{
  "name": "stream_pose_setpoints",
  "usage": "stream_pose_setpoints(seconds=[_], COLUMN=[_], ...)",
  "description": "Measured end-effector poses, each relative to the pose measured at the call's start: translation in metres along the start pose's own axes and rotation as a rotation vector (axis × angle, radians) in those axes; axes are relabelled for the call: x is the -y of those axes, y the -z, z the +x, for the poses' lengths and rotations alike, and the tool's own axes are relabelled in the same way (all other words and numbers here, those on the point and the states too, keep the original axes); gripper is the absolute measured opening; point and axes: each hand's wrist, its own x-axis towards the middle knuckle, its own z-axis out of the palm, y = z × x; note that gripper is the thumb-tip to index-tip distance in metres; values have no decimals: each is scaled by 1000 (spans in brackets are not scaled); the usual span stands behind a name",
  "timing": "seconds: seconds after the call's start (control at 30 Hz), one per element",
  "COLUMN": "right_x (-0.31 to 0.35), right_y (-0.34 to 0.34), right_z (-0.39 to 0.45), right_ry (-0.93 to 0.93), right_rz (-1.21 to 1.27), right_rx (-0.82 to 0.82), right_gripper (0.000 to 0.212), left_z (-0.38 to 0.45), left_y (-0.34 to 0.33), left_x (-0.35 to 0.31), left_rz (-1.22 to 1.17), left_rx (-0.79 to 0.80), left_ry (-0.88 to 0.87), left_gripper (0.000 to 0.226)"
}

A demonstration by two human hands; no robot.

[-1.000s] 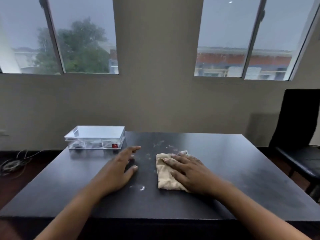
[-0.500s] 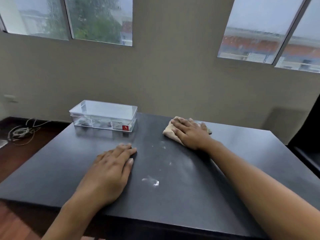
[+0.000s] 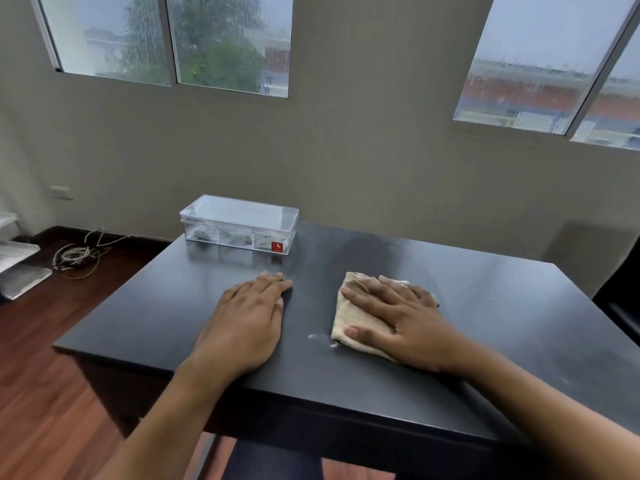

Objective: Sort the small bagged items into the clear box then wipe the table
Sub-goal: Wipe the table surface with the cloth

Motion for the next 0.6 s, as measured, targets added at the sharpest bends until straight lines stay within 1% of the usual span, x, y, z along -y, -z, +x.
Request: stream_pose_setpoints(seconds=[0.1, 0.17, 0.27, 0.3, 0.37, 0.47, 0.53, 0.6], right_x=[-25, -31, -10, 2, 31, 62, 63, 50], right_y=[10, 10, 4, 0, -4, -8, -12, -12], right_z=[8, 29, 57, 62, 61, 32, 5, -17], right_ry=[-103, -173, -207, -189, -120, -16, 46, 60], right_rz=[56, 52, 65, 73, 65, 38, 26, 8], right_rx=[4, -38, -122, -125, -82, -38, -28, -17], right_gripper=[60, 63, 62, 61, 62, 66, 65, 64], left_z=[1, 2, 4, 4, 4, 4, 4, 5], left_y=[-1, -1, -1, -1, -1, -1, -1, -2], left_x=[0, 0, 0, 0, 1, 3, 5, 6], left_rz=[-9, -15, -35, -40, -53, -62, -65, -59], left_rx=[1, -3, 0, -7, -17, -21, -29, -32], left_ry=[-8, -9, -11, -10, -11, -18, -26, -40], left_gripper=[48, 48, 48, 48, 47, 48, 48, 48])
